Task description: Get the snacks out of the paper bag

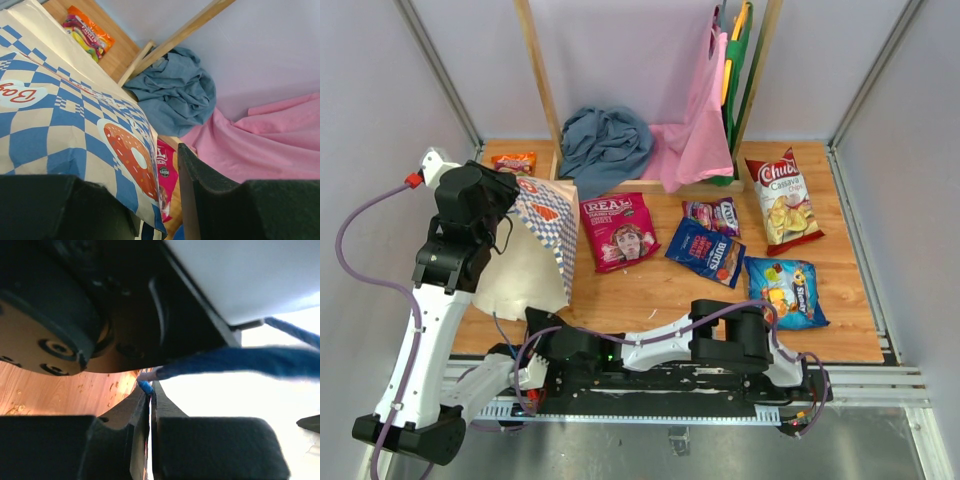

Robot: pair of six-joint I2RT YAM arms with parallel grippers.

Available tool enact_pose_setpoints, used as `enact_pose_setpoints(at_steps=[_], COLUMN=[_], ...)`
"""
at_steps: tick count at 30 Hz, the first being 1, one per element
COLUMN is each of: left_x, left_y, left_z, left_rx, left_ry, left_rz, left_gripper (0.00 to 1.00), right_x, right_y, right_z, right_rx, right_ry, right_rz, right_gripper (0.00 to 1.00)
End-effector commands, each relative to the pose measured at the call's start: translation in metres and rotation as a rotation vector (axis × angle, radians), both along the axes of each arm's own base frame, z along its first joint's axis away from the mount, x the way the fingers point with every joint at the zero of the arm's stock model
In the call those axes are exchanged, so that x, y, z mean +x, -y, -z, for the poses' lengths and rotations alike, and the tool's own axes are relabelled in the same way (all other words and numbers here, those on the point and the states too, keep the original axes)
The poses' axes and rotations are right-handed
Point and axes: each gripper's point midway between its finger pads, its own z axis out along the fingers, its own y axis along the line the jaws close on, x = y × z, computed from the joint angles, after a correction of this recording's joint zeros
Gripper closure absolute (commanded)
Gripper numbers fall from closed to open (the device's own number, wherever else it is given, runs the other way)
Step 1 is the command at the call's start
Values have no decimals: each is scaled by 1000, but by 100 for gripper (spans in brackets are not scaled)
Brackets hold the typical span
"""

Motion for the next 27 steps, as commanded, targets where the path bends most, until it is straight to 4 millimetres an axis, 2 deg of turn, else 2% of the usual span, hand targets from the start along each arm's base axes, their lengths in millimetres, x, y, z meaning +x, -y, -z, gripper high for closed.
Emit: enact_pose_setpoints(at_steps=[1, 5, 6, 8, 10, 15, 18, 22, 27], left_x=[0, 1, 2, 2, 2, 2, 3, 3, -2], left_y=[-3, -2, -1, -1, 0, 3, 11, 34, 27], left_z=[-10, -11, -11, -13, -14, -27, -43, -63, -83], left_rx=[8, 7, 10, 11, 15, 32, 48, 96, 118], left_ry=[31, 34, 34, 36, 36, 56, 82, 123, 164], left_rz=[-6, -1, 5, 8, 13, 42, 93, 243, 217], left_gripper=[65, 61, 53, 24, 3, 0, 0, 0, 0], right_x=[41, 41, 41, 37, 34, 25, 24, 26, 22], right_y=[9, 15, 17, 21, 26, 33, 38, 48, 56], right_z=[-24, -27, -28, -29, -27, -23, -40, -60, -95], right_rx=[103, 125, 132, 135, 135, 104, 122, 148, 162], right_ry=[-18, -51, -69, -116, -178, -272, -332, -440, -606], right_rz=[198, 210, 209, 200, 193, 162, 163, 176, 171], right_gripper=[99, 99, 99, 99, 99, 99, 99, 99, 99])
